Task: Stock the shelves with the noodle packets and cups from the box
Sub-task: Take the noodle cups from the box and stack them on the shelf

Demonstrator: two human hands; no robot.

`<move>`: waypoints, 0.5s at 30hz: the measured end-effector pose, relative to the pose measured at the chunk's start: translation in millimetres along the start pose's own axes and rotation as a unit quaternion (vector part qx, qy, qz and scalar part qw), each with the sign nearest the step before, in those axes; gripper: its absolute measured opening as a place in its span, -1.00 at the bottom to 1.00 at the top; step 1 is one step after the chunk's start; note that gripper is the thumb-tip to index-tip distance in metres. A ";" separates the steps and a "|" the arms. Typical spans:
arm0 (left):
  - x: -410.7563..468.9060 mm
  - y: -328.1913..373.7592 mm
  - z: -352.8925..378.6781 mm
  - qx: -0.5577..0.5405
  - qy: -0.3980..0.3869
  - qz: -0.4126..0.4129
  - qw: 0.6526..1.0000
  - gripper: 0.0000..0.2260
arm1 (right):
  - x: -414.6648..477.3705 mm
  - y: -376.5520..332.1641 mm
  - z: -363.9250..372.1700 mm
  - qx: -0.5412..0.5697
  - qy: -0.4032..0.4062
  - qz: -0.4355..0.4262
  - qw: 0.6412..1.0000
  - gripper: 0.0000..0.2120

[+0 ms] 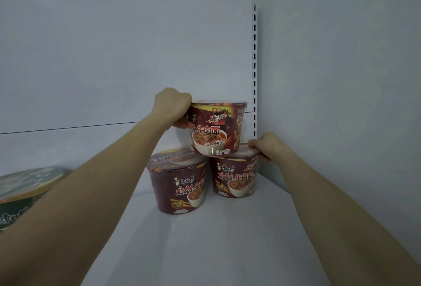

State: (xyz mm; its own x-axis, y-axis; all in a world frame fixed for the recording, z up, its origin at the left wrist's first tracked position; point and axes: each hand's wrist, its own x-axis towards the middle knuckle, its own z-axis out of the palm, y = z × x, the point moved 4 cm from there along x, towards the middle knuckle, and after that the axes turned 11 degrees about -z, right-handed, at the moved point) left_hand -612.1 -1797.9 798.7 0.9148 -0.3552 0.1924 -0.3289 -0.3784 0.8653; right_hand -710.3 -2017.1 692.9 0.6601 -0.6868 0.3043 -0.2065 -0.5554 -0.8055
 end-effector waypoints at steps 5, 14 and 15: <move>8.6 -6.4 4.3 0.004 0.007 -0.013 1.000 -0.84 | 11.9 4.9 3.0 0.026 -0.009 0.004 1.000 -0.64; 7.3 -11.8 11.1 0.013 0.014 -0.031 0.999 -0.81 | 18.5 13.9 5.1 0.052 -0.012 0.009 0.999 -0.68; 6.8 -11.8 10.5 0.017 0.013 -0.031 0.999 -0.80 | 18.3 14.8 5.2 0.055 -0.013 0.011 0.998 -0.68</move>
State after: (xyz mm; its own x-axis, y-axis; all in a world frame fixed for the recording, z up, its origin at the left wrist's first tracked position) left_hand -604.4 -1804.8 785.0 0.9396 -0.3074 0.1508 -0.2783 -0.4289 0.8594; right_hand -697.5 -2035.5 683.9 0.6746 -0.6852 0.2747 -0.1404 -0.4845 -0.8635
